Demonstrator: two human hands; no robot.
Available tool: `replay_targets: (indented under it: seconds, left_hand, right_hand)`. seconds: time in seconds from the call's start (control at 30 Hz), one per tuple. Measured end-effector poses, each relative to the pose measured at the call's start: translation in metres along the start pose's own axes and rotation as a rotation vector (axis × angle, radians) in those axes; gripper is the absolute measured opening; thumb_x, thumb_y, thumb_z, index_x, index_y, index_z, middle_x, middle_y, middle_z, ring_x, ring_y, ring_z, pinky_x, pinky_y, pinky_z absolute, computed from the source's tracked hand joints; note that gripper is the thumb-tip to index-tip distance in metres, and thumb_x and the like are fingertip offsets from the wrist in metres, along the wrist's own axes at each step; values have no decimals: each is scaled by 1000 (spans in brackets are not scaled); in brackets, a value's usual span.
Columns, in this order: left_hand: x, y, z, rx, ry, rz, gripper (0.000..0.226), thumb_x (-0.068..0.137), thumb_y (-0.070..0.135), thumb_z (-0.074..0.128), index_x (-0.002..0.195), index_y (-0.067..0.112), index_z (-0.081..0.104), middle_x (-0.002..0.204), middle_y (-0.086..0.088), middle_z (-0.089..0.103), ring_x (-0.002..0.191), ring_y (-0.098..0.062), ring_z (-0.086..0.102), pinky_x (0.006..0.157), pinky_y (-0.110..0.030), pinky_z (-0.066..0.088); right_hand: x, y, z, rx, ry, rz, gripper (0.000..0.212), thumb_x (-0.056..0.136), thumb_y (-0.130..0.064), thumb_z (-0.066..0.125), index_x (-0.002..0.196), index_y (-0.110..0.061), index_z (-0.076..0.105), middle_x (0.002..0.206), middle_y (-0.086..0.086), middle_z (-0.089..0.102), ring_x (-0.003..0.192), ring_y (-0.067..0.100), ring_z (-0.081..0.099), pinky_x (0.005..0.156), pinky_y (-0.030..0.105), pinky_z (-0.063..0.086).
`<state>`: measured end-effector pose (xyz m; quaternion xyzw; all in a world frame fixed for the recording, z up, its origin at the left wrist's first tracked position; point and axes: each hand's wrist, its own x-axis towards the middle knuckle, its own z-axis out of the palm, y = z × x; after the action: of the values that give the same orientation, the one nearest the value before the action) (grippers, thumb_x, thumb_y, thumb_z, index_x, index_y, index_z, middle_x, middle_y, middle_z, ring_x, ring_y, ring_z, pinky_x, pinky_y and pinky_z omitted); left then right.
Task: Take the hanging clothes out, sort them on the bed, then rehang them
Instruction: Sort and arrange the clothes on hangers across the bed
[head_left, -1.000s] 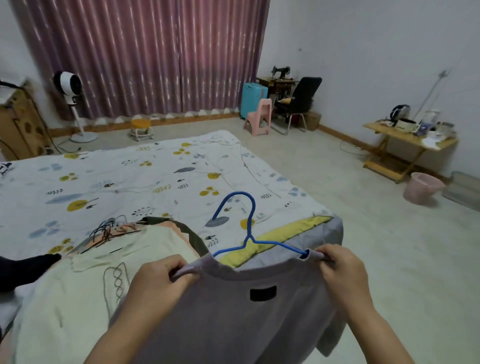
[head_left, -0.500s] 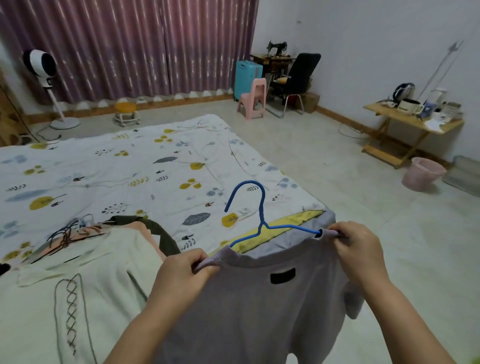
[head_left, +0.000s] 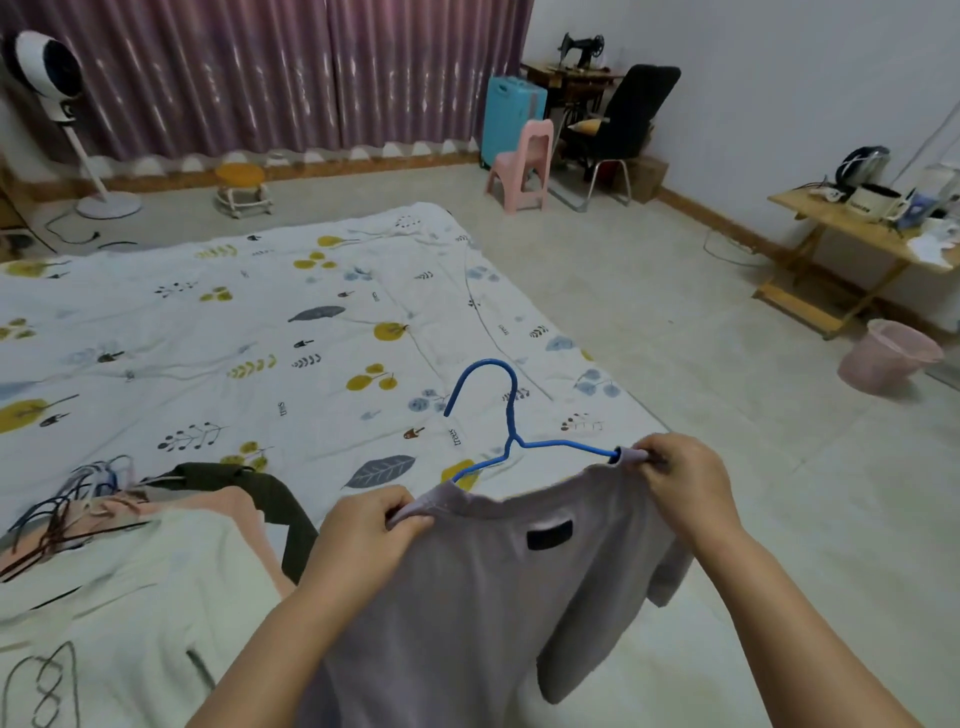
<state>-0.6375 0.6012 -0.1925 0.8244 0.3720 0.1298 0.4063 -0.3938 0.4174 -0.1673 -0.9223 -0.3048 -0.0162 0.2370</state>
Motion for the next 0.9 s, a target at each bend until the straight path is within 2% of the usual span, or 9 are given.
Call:
replay_targets:
  seconds: [0.1,0.23,0.33,0.47,0.6,0.7,0.8,0.9]
  left_hand:
    - [35,-8,-1,30,51,-37,21,83,24,65,63,22,59,61,4,59,67,-15,55,61,-30,40]
    - [82,-22,4,49,151,-107,32,84,23,63,58,33,48,57,10,53,65,-15,51,56,-26,33]
    - [118,-36,14,77,251,-210,33,86,21,62,58,28,46,57,10,50,69,-22,50,59,-30,31]
    - [165,-53,33,125,408,-326,30,87,17,59,61,18,44,58,2,47,67,-24,46,59,-31,23]
    - [207,-82,51,153,508,-368,25,87,12,58,66,13,47,68,-14,60,70,-28,52,59,-30,21]
    - [236,-114,66,195,556,-399,23,88,10,57,67,12,49,71,-15,61,67,-24,47,59,-29,20]
    - [263,-150,82,210,544,-458,22,89,11,55,68,8,51,70,-12,59,67,-23,45,60,-30,24]
    - [289,-186,99,227,517,-489,21,90,11,53,70,4,54,74,-15,62,70,-26,49,61,-32,28]
  right_hand:
    - [44,-8,26,-32,-40,-32,16,82,-8,59,85,-16,73,88,7,69,90,30,57,75,37,40]
    - [105,-20,65,-24,-103,-101,15,81,-11,59,84,-19,72,85,8,70,88,31,60,72,36,40]
    - [149,-29,97,-10,-163,-144,10,80,-14,60,82,-14,70,84,9,70,88,31,60,72,36,41]
    - [202,-35,146,42,-271,-193,3,78,-17,66,78,-15,68,83,9,70,87,30,60,76,39,45]
    - [241,-34,202,11,-364,-250,12,86,-22,60,89,-12,66,91,11,68,92,32,58,76,37,41]
    - [258,-27,248,-55,-377,-291,15,89,-16,52,96,-7,63,100,16,65,96,36,56,77,39,41]
    - [258,-17,295,-44,-430,-303,33,87,-10,54,119,0,56,121,22,56,114,39,50,93,40,39]
    - [253,-8,338,-144,-589,-360,55,94,-19,48,142,0,30,149,21,27,139,32,25,113,36,19]
